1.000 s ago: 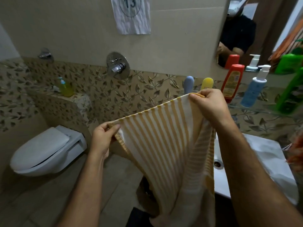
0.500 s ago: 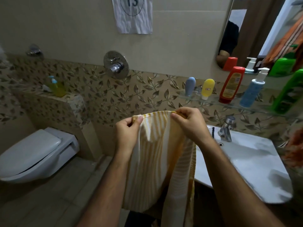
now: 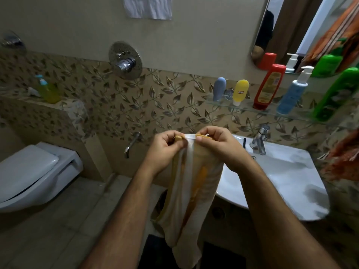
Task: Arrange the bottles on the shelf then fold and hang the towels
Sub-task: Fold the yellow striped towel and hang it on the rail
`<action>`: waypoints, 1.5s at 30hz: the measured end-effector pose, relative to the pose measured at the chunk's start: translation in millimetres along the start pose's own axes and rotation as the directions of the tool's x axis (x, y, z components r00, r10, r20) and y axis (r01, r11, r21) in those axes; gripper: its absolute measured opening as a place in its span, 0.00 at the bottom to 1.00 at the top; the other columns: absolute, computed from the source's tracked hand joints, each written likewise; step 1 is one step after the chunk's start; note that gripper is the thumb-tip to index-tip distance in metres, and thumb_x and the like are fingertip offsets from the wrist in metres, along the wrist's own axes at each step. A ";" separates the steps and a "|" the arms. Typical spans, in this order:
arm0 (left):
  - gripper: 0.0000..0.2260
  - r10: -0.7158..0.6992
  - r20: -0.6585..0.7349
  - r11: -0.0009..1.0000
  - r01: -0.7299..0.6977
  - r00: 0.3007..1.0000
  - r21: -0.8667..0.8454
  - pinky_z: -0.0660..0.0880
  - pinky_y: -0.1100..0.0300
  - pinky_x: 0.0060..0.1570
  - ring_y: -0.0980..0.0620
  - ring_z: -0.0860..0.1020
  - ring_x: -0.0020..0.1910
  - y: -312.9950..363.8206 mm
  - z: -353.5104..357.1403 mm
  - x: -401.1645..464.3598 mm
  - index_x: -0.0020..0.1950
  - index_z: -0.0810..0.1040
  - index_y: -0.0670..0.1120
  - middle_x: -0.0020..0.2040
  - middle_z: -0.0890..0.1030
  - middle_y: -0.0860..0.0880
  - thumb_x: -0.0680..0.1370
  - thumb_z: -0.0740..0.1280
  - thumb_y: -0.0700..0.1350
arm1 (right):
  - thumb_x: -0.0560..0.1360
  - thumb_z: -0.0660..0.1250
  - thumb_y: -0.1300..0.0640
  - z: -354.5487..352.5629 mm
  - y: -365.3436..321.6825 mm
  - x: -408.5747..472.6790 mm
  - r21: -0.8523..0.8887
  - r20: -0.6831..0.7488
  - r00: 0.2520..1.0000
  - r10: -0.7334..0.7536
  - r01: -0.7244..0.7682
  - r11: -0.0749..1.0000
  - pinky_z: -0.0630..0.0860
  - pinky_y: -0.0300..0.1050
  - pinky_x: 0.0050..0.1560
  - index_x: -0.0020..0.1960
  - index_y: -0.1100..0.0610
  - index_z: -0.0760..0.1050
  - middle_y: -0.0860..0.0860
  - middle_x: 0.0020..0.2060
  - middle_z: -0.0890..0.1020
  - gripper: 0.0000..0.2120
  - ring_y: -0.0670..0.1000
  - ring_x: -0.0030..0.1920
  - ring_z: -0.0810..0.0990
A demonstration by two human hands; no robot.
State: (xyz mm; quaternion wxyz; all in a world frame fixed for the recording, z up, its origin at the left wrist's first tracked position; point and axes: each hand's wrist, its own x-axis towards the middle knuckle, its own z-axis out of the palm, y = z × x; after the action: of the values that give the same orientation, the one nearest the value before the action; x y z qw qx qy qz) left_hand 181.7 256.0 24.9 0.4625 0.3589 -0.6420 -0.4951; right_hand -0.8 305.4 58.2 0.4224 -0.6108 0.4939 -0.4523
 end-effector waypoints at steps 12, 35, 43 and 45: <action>0.06 -0.051 -0.367 0.936 0.172 0.929 0.306 0.71 0.72 0.30 0.64 0.77 0.30 11.4 -32.1 33.2 0.44 0.83 0.47 0.35 0.82 0.53 0.75 0.70 0.37 | 0.73 0.71 0.48 -39.9 -17.9 -39.4 0.062 0.103 0.987 0.125 -0.131 0.989 0.70 0.47 0.42 0.42 0.59 0.79 0.57 0.38 0.78 0.13 0.54 0.39 0.74; 0.09 -0.130 -0.696 0.981 0.194 0.706 0.013 0.79 0.68 0.40 0.64 0.82 0.38 -22.1 -24.7 -21.9 0.52 0.83 0.46 0.41 0.84 0.55 0.72 0.75 0.41 | 0.76 0.67 0.54 -74.8 48.8 -0.2 -0.340 -0.582 0.812 0.047 -0.296 0.893 0.71 0.43 0.39 0.41 0.56 0.81 0.50 0.34 0.82 0.08 0.52 0.40 0.80; 0.06 0.148 -0.772 0.898 0.244 0.618 0.367 0.70 0.72 0.36 0.64 0.79 0.38 -13.9 -19.4 -29.3 0.49 0.85 0.49 0.39 0.81 0.59 0.74 0.73 0.48 | 0.77 0.67 0.53 -74.8 37.5 3.3 -0.591 -0.583 0.772 -0.255 -0.187 0.785 0.73 0.43 0.38 0.47 0.54 0.82 0.44 0.35 0.78 0.08 0.48 0.38 0.77; 0.08 0.204 -0.788 0.852 0.291 0.581 0.435 0.68 0.68 0.35 0.60 0.78 0.39 -11.5 -28.5 -32.2 0.50 0.85 0.48 0.40 0.81 0.57 0.75 0.72 0.51 | 0.78 0.66 0.52 -80.8 32.8 4.0 -0.597 -0.600 0.747 -0.286 -0.181 0.781 0.76 0.44 0.39 0.49 0.54 0.82 0.47 0.37 0.82 0.08 0.47 0.38 0.78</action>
State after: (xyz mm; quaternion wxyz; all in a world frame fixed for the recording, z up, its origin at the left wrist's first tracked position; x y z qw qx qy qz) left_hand 218.9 274.0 8.5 0.5751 0.6722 -0.4570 -0.0930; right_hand -86.0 290.7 46.0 -0.0204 -0.5278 0.7122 -0.4623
